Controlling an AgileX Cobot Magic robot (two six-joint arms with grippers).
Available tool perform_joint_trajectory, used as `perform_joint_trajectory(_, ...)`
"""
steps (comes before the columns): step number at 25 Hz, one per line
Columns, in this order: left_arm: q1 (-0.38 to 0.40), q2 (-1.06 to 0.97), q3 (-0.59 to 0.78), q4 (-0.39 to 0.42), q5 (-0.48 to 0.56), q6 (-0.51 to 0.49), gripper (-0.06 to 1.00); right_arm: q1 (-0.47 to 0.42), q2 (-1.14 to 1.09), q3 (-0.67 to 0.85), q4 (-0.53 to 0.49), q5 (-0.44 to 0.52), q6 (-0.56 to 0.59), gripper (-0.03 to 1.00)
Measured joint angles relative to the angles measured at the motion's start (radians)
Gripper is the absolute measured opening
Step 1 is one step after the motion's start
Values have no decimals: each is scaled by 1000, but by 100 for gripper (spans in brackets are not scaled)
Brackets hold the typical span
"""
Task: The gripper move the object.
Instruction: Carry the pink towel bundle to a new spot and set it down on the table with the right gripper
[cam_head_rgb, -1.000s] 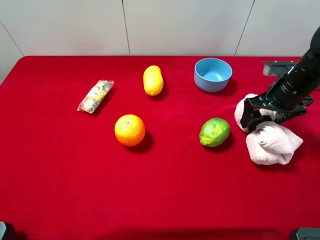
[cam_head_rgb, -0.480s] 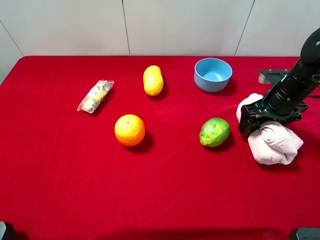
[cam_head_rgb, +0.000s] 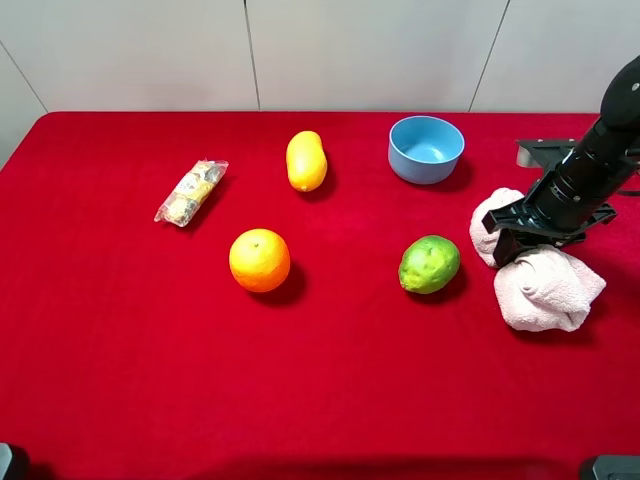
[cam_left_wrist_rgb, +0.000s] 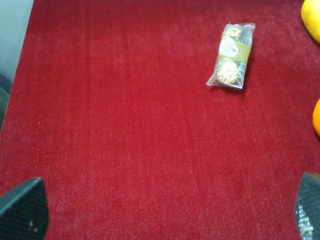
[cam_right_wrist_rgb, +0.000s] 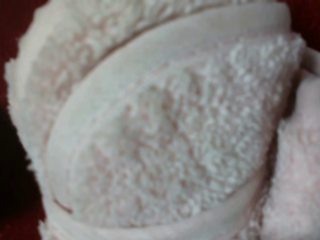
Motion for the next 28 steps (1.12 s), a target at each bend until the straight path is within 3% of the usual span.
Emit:
perform_joint_trajectory(15, 0, 0, 0, 0, 0, 0, 98, 0, -10, -3, -2, 29, 0, 34)
perform_joint_trajectory(28, 0, 0, 0, 0, 0, 0, 98, 0, -172, -3, 0, 170, 50, 34)
